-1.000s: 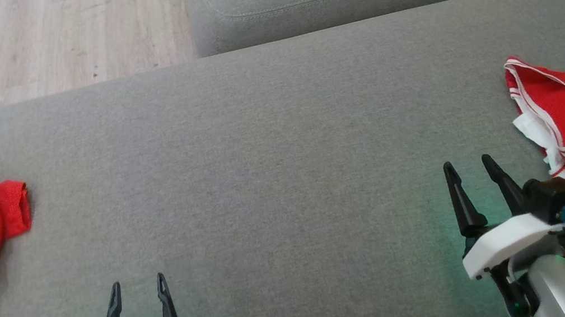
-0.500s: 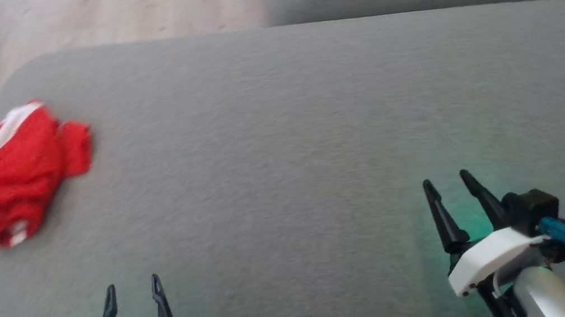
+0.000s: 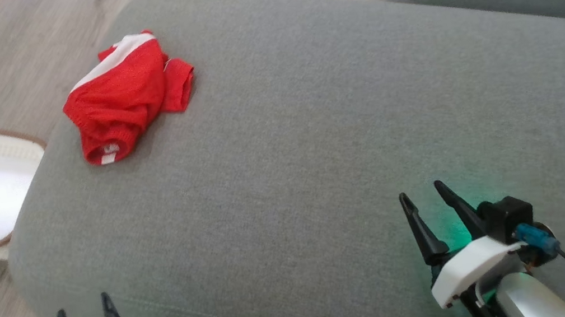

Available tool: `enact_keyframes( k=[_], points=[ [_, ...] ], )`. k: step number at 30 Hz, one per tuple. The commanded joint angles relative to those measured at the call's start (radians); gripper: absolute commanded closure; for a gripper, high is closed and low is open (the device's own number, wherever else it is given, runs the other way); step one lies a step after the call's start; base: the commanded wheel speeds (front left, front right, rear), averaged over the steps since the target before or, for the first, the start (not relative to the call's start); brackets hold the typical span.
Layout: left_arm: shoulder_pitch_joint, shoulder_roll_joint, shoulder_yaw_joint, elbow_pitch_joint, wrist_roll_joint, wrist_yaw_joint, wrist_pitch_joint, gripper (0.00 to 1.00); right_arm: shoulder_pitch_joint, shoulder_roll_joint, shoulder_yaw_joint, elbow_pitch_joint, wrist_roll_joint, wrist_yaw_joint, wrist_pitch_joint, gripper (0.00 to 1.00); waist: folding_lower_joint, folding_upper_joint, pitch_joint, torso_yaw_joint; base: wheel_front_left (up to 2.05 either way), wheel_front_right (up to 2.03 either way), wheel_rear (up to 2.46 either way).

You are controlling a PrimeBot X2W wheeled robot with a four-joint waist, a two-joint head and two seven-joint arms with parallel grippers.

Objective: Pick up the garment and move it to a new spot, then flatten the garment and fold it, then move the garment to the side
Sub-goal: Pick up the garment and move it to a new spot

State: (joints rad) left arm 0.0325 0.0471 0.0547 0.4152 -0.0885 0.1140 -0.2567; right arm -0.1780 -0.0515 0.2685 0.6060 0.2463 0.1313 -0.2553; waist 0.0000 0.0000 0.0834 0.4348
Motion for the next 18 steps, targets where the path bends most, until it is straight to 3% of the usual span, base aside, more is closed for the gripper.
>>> enact_keyframes(
  k=[1, 10, 18],
  points=[
    [-0.032, 0.003, 0.051, -0.032, -0.008, -0.002, -0.005, 0.0, -0.048, 0.001, 0.03, -0.024, -0.01, -0.001, -0.006, 0.0, 0.0, 0.0, 0.024, 0.016, 0.0, 0.0, 0.0],
    [-0.143, 0.004, 0.139, -0.004, -0.063, -0.051, -0.005, 0.0, -0.098, 0.001, 0.04, -0.041, -0.056, -0.001, -0.006, 0.0, 0.0, 0.0, 0.12, -0.027, 0.0, 0.0, 0.0],
    [-0.391, 0.065, 0.205, 0.062, -0.053, -0.126, -0.005, 0.0, -0.163, 0.0, 0.011, -0.1, -0.137, -0.001, -0.006, 0.0, 0.0, 0.0, 0.27, -0.1, 0.0, 0.0, 0.0]
  ],
)
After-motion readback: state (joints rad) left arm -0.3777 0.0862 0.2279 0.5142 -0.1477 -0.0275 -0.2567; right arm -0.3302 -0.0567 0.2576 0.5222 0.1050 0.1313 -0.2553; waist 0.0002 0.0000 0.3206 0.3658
